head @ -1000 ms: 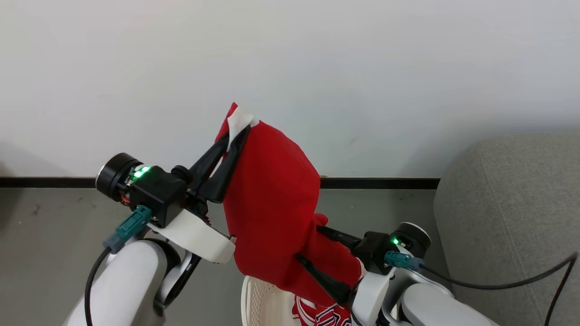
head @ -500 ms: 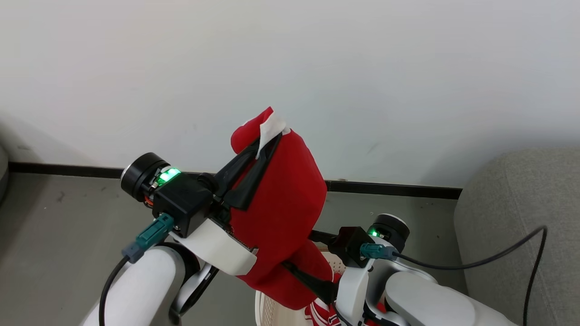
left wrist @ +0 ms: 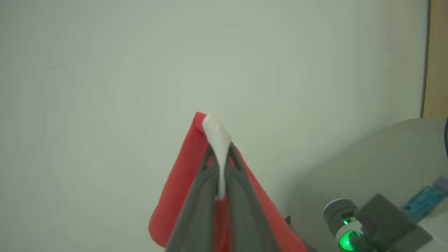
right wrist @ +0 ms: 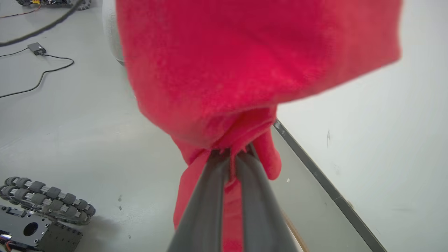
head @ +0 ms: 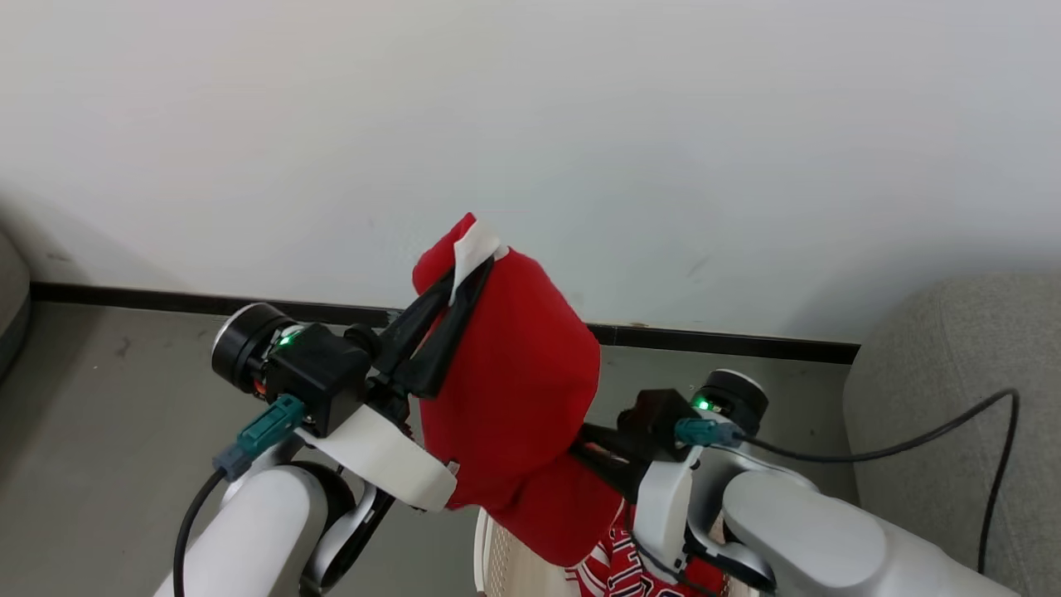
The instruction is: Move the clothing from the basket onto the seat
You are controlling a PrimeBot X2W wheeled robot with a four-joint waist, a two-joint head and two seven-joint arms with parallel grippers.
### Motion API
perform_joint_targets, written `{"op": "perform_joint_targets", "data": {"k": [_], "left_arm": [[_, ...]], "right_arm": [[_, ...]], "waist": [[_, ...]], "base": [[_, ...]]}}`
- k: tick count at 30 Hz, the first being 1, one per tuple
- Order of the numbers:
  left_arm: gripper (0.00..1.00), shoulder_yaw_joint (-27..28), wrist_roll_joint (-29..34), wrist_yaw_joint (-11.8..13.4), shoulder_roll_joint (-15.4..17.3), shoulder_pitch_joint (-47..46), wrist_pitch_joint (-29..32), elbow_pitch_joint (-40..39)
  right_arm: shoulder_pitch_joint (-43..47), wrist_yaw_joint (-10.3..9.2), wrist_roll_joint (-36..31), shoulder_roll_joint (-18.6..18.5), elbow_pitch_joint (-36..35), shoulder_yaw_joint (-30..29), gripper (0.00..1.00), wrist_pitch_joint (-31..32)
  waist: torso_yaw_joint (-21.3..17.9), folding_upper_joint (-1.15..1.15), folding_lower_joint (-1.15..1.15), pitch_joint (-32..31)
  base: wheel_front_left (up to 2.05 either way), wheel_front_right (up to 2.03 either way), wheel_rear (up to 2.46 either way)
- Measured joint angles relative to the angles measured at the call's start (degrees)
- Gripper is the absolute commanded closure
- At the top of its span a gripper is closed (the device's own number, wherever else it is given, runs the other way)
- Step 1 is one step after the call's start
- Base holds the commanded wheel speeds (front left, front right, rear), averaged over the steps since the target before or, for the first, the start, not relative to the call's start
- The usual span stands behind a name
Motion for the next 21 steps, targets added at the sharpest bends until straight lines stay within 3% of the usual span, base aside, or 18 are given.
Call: {"op": "perform_joint_targets", "data": {"k": [10,13,14,15,17,21], "left_arm": [[1.00,1.40,-2.49,0.94,0.42,5.17,-0.01,4.07],[0.55,1.34,-3.02,1.22,0.47,6.91,0.00,5.54],[0.10,1.29,-3.34,1.32,0.45,7.51,0.00,5.95],[0.00,1.16,-3.56,1.40,0.44,8.12,0.00,6.42],[0.00,0.69,-4.01,1.38,0.14,9.73,-0.02,7.59],[0.00,0.21,-4.17,1.36,-0.27,11.13,-0.79,8.57]], "right_arm": [[4.21,0.00,1.89,-5.28,-1.72,-10.54,1.00,-0.05],[6.11,0.01,2.13,-5.89,-4.76,-17.63,1.00,-0.07],[6.41,0.01,2.12,-6.19,-5.49,-20.03,1.00,-0.07],[6.71,0.02,1.91,-6.68,-6.23,-22.48,1.00,-0.07],[8.57,0.01,1.08,-8.14,-8.01,-30.72,1.00,-0.08],[11.04,-0.01,-2.19,-10.10,-9.90,-38.99,1.00,-0.09]], "waist": [[-1.54,0.00,0.00,-0.27],[-2.27,0.00,0.00,-0.39],[-2.55,0.00,0.00,-0.42],[-2.83,0.00,0.00,-0.45],[-3.77,0.00,0.00,-0.55],[-5.14,0.00,0.00,-0.65]], "base": [[0.00,0.00,0.00],[0.00,0.00,0.00],[0.00,0.00,0.00],[0.00,0.00,0.00],[0.00,0.00,0.00],[0.00,0.00,0.00]]}}
